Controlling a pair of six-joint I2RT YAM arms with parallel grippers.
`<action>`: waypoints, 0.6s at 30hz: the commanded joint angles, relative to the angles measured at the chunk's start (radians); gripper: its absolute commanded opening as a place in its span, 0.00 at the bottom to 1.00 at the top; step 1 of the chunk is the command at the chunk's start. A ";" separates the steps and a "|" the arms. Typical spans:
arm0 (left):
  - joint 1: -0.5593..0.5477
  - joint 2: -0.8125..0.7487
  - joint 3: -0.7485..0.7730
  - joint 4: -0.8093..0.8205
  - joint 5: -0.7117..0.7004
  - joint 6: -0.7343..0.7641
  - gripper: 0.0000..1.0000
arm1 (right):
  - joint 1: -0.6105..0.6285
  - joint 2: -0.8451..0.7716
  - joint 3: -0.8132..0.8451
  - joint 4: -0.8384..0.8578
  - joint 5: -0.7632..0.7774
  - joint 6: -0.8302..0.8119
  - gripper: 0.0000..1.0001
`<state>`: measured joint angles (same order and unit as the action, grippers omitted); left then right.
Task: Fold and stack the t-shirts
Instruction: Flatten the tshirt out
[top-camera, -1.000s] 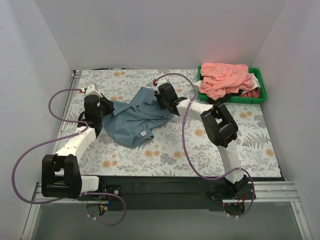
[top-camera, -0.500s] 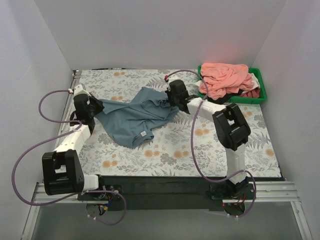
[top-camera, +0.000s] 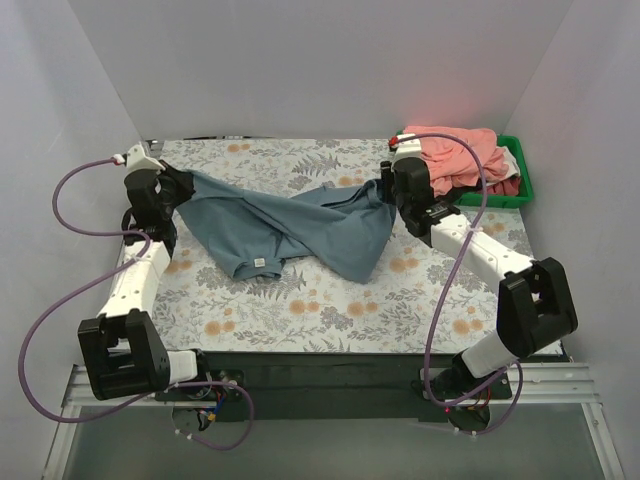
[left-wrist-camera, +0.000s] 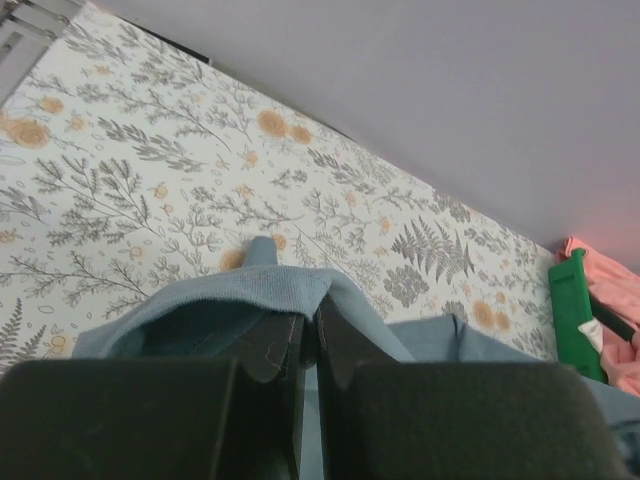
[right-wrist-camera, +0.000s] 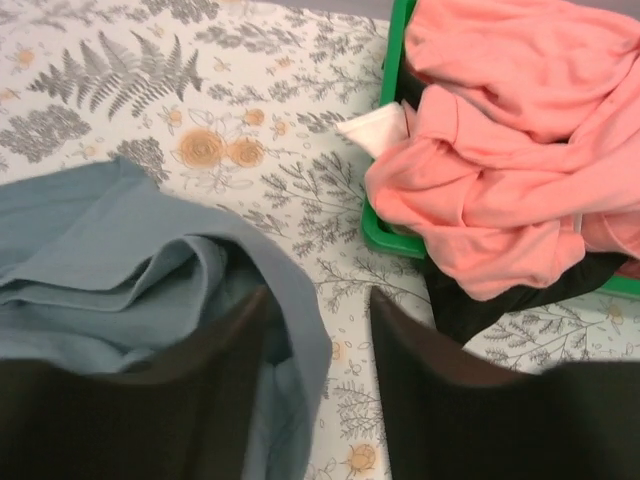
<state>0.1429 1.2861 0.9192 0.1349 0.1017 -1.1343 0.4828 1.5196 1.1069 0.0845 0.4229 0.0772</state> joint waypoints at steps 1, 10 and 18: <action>0.007 -0.002 -0.077 0.020 0.087 0.004 0.00 | 0.005 0.010 -0.036 0.014 0.057 0.019 0.59; 0.007 0.104 -0.095 0.031 0.136 0.018 0.00 | 0.091 -0.013 -0.099 -0.041 -0.068 0.096 0.74; 0.006 0.144 -0.100 0.063 0.145 0.001 0.00 | 0.227 -0.170 -0.300 -0.123 -0.206 0.214 0.71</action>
<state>0.1429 1.4376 0.8158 0.1646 0.2283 -1.1347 0.6407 1.4300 0.8577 -0.0158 0.2905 0.2188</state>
